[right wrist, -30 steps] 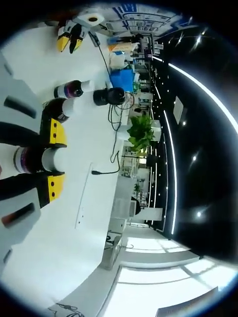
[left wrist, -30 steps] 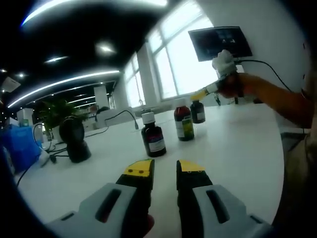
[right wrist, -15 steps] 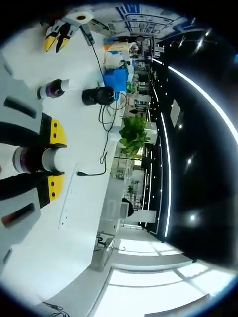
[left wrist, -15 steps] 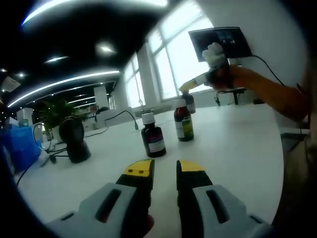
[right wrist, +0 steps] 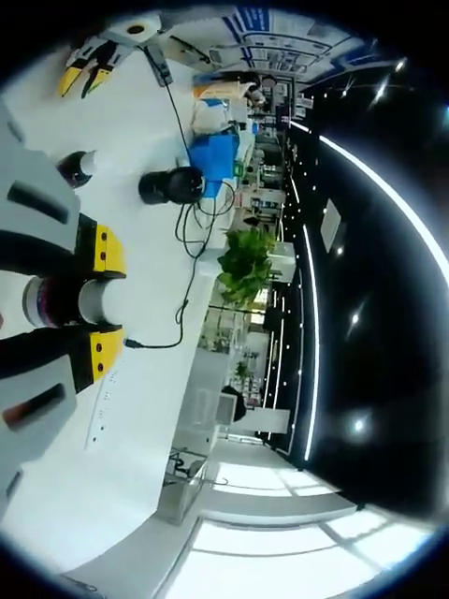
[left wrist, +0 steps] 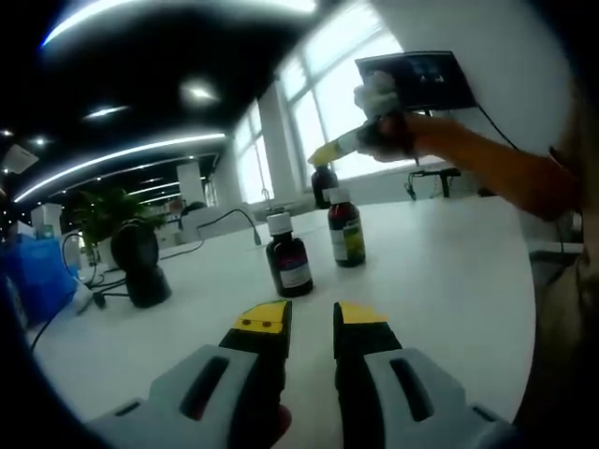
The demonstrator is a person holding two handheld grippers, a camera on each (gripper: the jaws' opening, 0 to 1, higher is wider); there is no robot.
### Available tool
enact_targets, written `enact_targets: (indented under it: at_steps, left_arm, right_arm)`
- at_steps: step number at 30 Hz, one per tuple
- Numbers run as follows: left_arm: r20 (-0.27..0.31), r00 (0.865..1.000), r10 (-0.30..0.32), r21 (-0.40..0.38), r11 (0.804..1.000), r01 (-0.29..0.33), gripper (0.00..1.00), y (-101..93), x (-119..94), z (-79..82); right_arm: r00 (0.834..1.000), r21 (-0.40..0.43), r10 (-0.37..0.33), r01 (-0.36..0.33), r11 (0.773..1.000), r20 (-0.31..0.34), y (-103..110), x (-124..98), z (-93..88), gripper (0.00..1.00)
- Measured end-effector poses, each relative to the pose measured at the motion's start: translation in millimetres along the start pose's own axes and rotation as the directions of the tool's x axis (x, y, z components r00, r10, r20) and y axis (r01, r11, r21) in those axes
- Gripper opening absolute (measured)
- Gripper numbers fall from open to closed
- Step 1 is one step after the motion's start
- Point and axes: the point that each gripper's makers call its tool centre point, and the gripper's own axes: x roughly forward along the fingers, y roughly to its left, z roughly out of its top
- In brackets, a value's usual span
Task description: Rotate the medicine bottle to make it face forward pick up the medicine bottle inspect the drug traceability code place the medicine on the table
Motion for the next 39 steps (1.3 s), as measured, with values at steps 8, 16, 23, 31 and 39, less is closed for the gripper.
enact_targets:
  at_steps: [8,16,23,31,39]
  left_arm:
    - [0.003,1.0,-0.001,-0.005,1.0,0.001,0.1,-0.2,-0.4,0.6]
    - [0.001,1.0,-0.003,0.002,1.0,0.003,0.1,-1.7,-0.5,1.4]
    - [0.004,1.0,-0.005,-0.003,1.0,0.005,0.1,-2.2,-0.5,2.1]
    - [0.005,1.0,-0.006,-0.003,1.0,0.006,0.1,-1.9,-0.6,3.1]
    - [0.004,1.0,-0.002,-0.003,1.0,0.002,0.1,-1.6,-0.3,2.7]
  right_arm:
    - [0.999,0.004,0.047,-0.047,0.999,0.009,20.6,28.1,11.0,0.15]
    - [0.996,0.012,0.092,-0.092,0.996,-0.003,38.9,54.8,12.7,0.15]
    - [0.992,0.008,0.127,-0.127,0.992,-0.008,57.1,70.8,14.6,0.15]
    - [0.988,-0.002,0.153,-0.153,0.988,-0.004,74.2,85.5,23.6,0.15]
    - [0.982,-0.017,0.189,-0.19,0.982,-0.006,97.1,99.3,28.8,0.15]
